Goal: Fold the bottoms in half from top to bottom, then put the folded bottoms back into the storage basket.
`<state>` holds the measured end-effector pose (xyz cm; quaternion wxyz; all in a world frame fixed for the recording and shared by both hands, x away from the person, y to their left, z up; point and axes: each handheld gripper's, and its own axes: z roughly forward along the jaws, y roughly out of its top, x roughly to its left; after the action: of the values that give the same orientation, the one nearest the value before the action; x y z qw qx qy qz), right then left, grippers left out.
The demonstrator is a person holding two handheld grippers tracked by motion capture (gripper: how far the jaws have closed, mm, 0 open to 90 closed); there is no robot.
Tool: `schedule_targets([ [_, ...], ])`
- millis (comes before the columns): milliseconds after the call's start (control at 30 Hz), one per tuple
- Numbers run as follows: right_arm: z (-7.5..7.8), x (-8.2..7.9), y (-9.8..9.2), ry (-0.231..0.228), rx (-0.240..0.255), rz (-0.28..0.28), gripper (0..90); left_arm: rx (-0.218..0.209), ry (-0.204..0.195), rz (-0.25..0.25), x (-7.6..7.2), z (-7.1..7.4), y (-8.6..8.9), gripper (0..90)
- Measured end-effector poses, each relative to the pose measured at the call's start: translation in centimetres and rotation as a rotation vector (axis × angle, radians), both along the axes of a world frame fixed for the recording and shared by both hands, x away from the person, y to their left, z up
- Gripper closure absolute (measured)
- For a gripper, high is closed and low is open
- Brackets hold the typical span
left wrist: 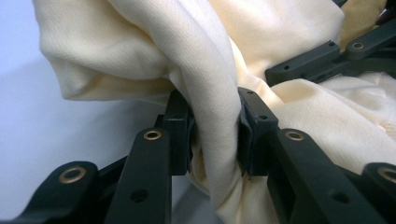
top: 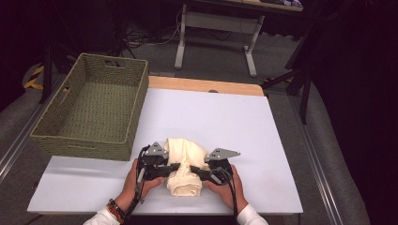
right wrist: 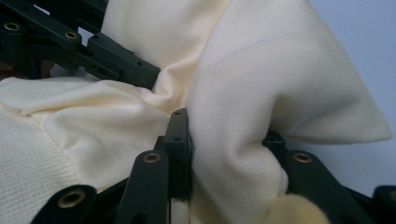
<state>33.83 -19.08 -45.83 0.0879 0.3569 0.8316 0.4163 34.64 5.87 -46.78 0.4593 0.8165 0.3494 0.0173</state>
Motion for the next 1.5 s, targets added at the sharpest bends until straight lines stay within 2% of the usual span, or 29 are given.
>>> schedule_targets([
  [100, 0.2, -0.1, -0.1, -0.015, 0.007, -0.001, 65.4, 0.007, -0.036, 0.004, -0.3, 0.1, -0.1, 69.8],
  [167, 0.2, -0.2, -0.2, -0.026, 0.006, 0.000, 65.5, 0.004, -0.034, 0.004, -0.4, 0.2, -0.1, 70.0],
  [333, 0.4, -0.5, -0.1, -0.054, -0.006, 0.004, 65.6, 0.013, -0.061, -0.001, -0.5, 0.3, -0.1, 70.6],
  [600, 0.7, -0.8, 0.0, -0.079, -0.003, 0.011, 65.7, 0.003, -0.066, -0.014, -0.7, 0.5, 0.3, 71.4],
  [833, 1.0, -1.3, -0.2, -0.109, 0.010, 0.001, 65.6, -0.007, -0.113, -0.019, -1.2, 1.0, 0.2, 71.5],
  [900, 1.1, -1.4, -0.3, -0.113, 0.013, 0.002, 65.6, -0.011, -0.115, -0.017, -1.3, 1.0, 0.2, 71.5],
  [933, 1.4, -1.4, -0.3, -0.125, 0.013, 0.002, 65.6, -0.010, -0.139, -0.017, -1.4, 1.1, 0.2, 71.5],
  [1200, 1.6, -1.8, 0.1, -0.167, -0.005, 0.002, 65.6, -0.019, -0.154, -0.020, -1.6, 1.2, 0.6, 71.7],
  [1267, 1.7, -1.8, 0.0, -0.170, -0.003, -0.001, 65.6, -0.015, -0.178, -0.031, -1.6, 1.3, 0.5, 71.8],
  [1500, 2.1, -2.2, -0.1, -0.198, 0.001, -0.009, 65.6, -0.033, -0.194, -0.036, -1.6, 1.6, 0.6, 71.9],
])
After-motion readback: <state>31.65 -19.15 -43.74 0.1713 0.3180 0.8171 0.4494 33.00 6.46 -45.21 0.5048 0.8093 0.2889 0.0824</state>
